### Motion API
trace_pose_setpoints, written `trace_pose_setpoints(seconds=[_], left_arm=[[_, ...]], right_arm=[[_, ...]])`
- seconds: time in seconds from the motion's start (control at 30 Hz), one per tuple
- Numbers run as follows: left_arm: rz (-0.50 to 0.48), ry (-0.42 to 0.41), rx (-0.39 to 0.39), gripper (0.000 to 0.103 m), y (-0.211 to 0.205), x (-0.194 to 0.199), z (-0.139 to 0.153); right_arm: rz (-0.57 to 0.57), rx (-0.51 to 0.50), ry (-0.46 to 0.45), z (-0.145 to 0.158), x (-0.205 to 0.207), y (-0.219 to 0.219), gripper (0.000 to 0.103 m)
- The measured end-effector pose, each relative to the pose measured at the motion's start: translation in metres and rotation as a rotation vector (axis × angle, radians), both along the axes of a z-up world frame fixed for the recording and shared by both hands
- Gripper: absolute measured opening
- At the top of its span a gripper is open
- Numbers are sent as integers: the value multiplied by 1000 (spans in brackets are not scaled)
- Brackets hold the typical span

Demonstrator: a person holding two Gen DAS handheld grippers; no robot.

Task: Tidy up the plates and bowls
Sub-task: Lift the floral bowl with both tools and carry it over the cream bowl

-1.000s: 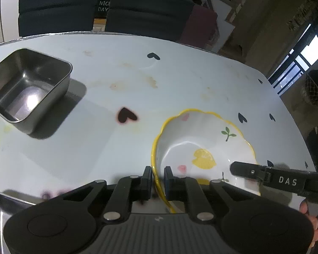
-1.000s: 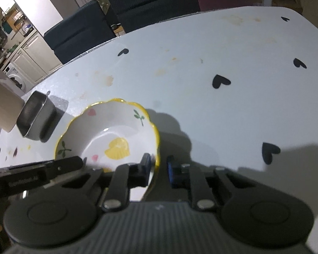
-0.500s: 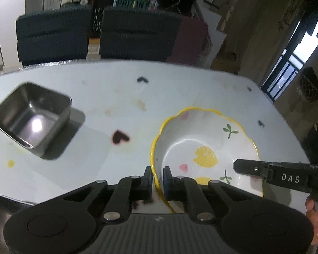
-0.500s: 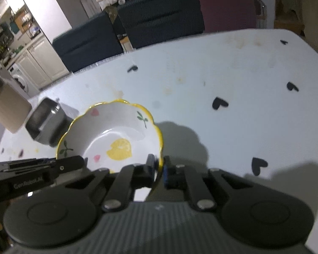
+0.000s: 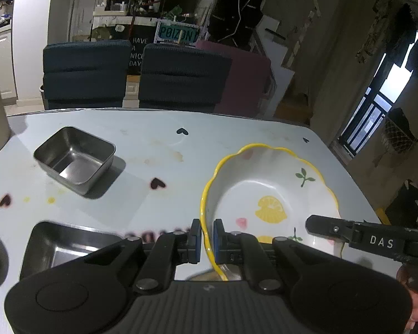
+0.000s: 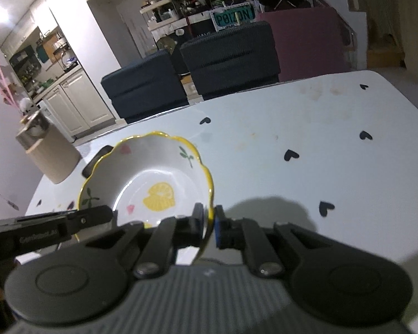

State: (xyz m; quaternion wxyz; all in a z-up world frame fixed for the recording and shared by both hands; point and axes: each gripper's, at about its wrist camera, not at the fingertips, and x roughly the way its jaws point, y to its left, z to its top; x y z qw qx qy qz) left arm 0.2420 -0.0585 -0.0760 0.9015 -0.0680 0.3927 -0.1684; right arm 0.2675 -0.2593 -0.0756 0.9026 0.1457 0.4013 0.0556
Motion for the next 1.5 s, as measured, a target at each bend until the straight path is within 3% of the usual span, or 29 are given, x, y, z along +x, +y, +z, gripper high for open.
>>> trace_pose_setpoints(seconds=[0.37, 0.67, 1.5], left_arm=[[29, -13, -42, 9, 9, -61, 2], [49, 6, -48, 9, 16, -91, -18], [37, 124, -33, 7, 16, -83, -61]], right_arm=[[26, -14, -29, 4, -55, 1, 9], [49, -15, -11, -3, -76, 3, 9], [88, -142, 100, -27, -65, 30, 7]])
